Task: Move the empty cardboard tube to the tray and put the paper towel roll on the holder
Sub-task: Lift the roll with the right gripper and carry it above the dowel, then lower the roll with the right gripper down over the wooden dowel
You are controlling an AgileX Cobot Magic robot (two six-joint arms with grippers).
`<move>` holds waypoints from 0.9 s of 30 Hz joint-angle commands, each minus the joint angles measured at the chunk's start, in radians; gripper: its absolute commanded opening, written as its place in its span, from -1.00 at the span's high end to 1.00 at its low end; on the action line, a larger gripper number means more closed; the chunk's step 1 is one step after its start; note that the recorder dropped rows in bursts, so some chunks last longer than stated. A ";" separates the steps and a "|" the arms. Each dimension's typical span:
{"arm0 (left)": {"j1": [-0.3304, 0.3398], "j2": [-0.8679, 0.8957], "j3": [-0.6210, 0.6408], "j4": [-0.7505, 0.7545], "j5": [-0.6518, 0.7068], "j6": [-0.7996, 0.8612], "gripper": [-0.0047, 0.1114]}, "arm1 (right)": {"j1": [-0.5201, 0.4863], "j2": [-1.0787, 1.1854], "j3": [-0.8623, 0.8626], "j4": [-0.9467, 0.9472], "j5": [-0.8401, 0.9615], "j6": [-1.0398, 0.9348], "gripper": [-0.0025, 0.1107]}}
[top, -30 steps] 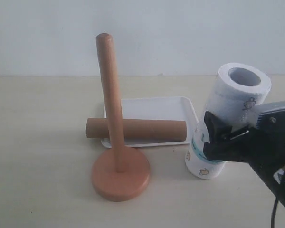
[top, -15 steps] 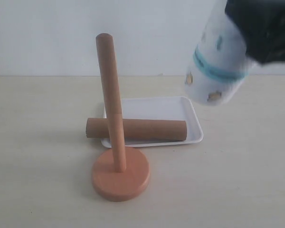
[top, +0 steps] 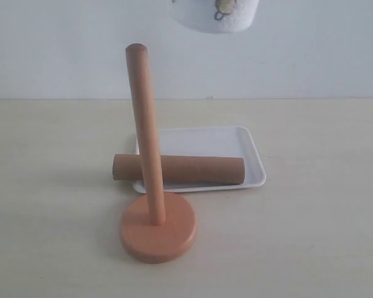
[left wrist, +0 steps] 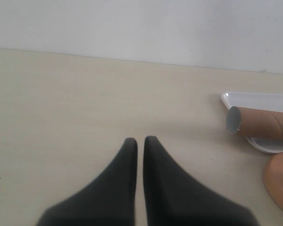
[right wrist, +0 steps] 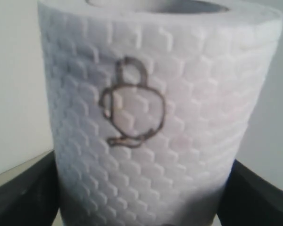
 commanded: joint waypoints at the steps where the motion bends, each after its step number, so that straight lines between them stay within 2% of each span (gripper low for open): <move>1: 0.002 -0.002 0.004 0.001 -0.011 -0.007 0.85 | 0.038 0.083 -0.110 0.045 0.021 -0.079 0.96; 7: 0.002 -0.002 0.004 0.001 -0.011 -0.007 0.85 | 0.143 0.164 -0.163 0.043 -0.027 -0.123 0.96; 21: 0.002 -0.002 0.004 0.001 -0.011 -0.007 0.85 | 0.151 0.286 -0.174 0.019 0.057 -0.121 0.96; 27: 0.002 -0.002 0.004 0.001 -0.011 -0.007 0.85 | 0.149 0.286 0.001 0.012 -0.155 -0.121 0.96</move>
